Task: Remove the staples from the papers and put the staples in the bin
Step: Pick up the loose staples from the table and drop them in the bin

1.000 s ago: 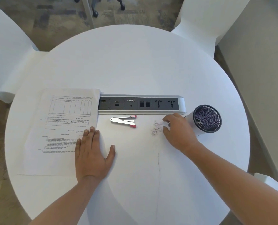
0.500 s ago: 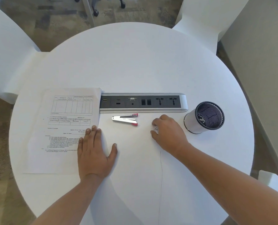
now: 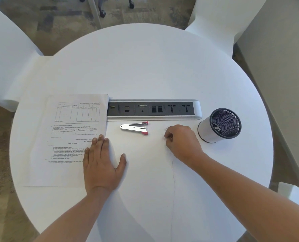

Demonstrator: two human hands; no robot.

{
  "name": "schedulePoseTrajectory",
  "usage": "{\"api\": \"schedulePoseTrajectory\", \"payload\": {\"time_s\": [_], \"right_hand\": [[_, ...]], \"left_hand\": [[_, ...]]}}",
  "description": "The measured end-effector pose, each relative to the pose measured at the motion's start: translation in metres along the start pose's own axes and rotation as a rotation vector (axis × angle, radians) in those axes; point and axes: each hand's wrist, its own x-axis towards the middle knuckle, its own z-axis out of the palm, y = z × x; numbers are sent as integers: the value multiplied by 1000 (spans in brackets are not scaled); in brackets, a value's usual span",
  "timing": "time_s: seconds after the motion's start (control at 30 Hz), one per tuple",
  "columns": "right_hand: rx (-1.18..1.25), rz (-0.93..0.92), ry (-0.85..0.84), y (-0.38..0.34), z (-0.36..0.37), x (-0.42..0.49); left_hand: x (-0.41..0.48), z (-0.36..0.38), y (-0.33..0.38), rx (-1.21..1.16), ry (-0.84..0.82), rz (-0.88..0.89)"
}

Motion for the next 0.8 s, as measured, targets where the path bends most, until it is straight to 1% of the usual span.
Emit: {"api": "schedulePoseTrajectory", "payload": {"time_s": [0.13,0.3,0.43,0.5,0.6,0.67,0.8], "right_hand": [[205,95,65,-5,-21,-12],[521,238,137,-7,-66,-35],[704,328,276,6,-112,-50],[714,364,345,20,-131,-52],[630,429,411,42,-146,-47],[525,444,419,54,-148,-43],[322,406,390,62,-147,-38]], "left_hand": [[1,0,-1,4,-8,0],[-1,-1,-2,4,-17,-1],[-1,-1,-3,11,-23,13],[-1,-1,-3,8,-16,17],[-1,0,-2,4,-7,21],[0,0,-1,0,-1,26],[0,1,0,-2,-5,21]]}}
